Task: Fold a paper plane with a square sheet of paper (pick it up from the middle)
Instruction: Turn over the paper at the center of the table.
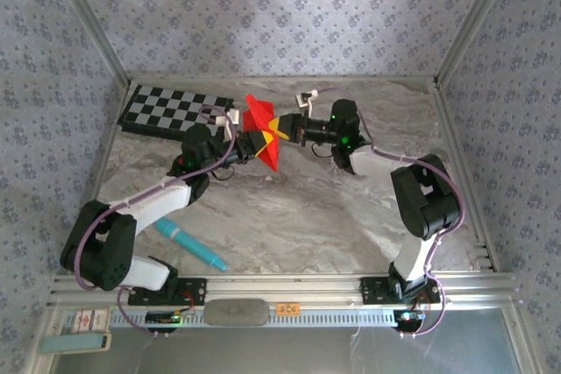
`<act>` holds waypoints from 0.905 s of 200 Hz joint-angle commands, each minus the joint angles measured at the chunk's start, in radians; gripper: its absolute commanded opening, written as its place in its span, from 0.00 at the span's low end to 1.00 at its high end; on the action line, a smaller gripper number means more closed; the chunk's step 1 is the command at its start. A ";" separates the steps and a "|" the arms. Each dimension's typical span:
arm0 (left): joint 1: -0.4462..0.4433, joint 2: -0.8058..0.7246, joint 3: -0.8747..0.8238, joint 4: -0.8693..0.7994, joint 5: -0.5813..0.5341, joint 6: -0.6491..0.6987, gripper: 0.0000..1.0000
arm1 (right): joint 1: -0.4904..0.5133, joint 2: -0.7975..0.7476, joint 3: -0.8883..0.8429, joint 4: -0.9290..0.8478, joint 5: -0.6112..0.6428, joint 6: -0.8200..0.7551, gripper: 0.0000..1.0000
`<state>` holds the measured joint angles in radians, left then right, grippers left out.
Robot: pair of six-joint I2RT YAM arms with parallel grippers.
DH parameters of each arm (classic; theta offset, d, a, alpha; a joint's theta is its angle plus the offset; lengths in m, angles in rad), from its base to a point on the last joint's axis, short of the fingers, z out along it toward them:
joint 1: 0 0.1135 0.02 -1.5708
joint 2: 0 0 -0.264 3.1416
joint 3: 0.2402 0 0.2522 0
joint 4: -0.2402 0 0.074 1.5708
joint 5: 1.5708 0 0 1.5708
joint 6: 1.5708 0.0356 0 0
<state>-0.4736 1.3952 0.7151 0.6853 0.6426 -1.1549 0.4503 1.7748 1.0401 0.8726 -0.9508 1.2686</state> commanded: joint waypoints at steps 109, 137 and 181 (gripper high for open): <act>-0.003 -0.025 0.093 -0.314 -0.066 0.205 0.07 | -0.094 -0.172 -0.054 -0.405 0.113 -0.334 0.47; -0.011 -0.017 0.207 -0.690 -0.221 0.412 0.07 | -0.136 -0.282 -0.058 -0.715 0.287 -0.585 0.53; -0.072 0.114 0.440 -1.128 -0.577 0.643 0.07 | -0.152 -0.408 -0.070 -0.967 0.553 -0.788 0.56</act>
<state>-0.5106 1.4349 1.0431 -0.1234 0.3157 -0.7036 0.3042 1.4174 0.9821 0.1261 -0.5861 0.6613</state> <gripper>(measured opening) 0.074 0.554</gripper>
